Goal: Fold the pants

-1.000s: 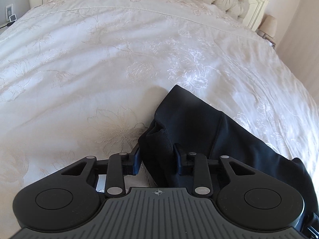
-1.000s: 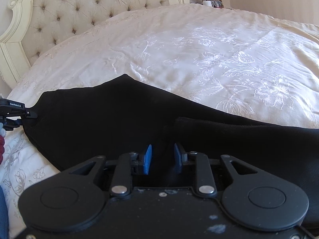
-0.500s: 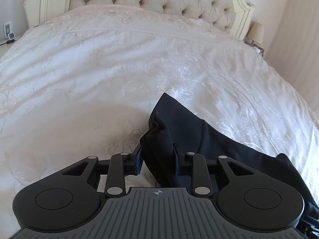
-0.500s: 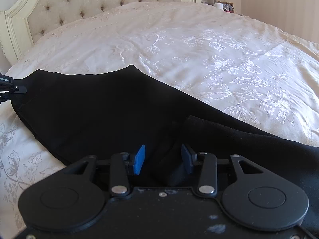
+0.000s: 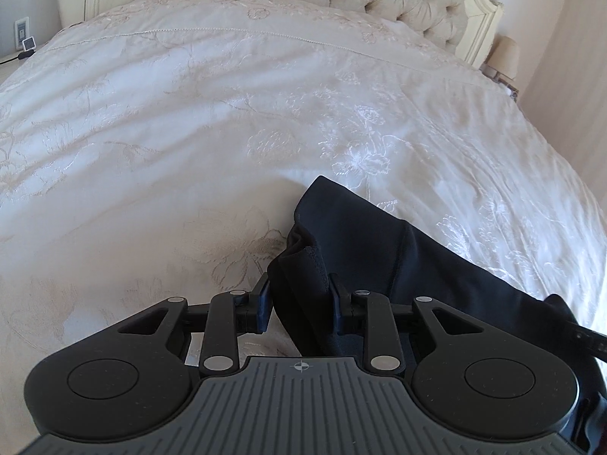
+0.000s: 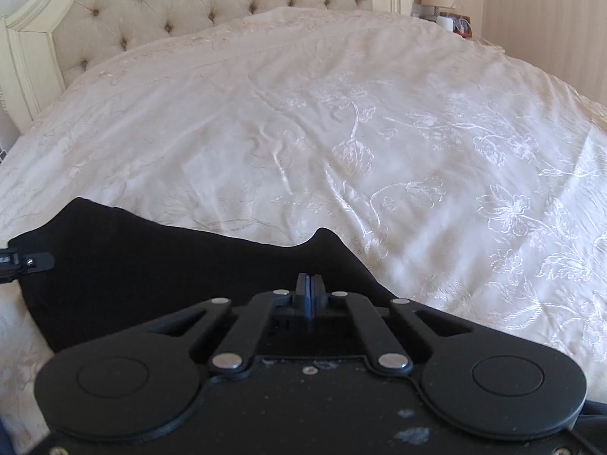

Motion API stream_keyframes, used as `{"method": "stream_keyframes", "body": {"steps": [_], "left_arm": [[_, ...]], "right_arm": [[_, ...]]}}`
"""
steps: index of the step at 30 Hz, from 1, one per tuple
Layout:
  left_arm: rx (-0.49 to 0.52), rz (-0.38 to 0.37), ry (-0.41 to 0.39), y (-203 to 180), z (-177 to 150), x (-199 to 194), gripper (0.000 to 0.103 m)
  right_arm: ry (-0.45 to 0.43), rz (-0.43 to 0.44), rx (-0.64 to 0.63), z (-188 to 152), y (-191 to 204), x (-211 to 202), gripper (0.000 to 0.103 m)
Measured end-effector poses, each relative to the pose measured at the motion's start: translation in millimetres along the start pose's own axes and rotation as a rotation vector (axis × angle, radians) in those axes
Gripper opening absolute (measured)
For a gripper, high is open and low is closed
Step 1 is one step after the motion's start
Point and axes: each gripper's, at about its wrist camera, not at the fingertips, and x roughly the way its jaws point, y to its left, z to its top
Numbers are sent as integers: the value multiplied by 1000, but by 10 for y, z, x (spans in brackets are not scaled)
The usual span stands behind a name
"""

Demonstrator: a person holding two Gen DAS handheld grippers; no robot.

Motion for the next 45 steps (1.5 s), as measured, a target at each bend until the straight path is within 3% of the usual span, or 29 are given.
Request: {"method": "stream_keyframes", "body": {"steps": [8, 10, 13, 16, 19, 22, 26, 28, 30, 35, 39, 41, 45], "left_arm": [[12, 22, 48, -14, -20, 180, 31], [15, 34, 56, -25, -26, 203, 32], [8, 34, 55, -22, -39, 197, 32], [-16, 17, 50, 6, -32, 183, 29], [-13, 16, 36, -8, -21, 156, 27], [12, 30, 13, -60, -34, 118, 27], [55, 37, -35, -122, -29, 37, 25], [70, 29, -68, -148, -28, -27, 24], [84, 21, -100, -181, -24, -93, 24], [105, -15, -177, -280, 8, -320, 23], [162, -45, -269, -541, 26, -702, 23], [222, -64, -314, -768, 6, -915, 23], [348, -162, -394, -1304, -91, -1346, 22]], "right_arm": [[85, -77, 125, 62, -129, 539, 1], [95, -67, 122, 89, -155, 520, 1], [35, -26, 59, 103, -107, 218, 2], [7, 41, 54, -79, -39, -175, 4], [31, 95, 72, -448, 34, -469, 4], [138, 90, 52, -844, 168, -482, 4], [119, 138, 13, -1040, 220, -601, 4], [94, 193, 45, -1009, 112, -734, 5], [15, 197, 57, -979, -47, -935, 6], [-124, 110, 127, -1002, -618, -1320, 9], [-128, 41, 249, -1239, -1042, -1253, 9], [-68, 80, 406, -1286, -1264, -1127, 9], [-87, 105, 559, -1336, -1497, -1071, 9]]}}
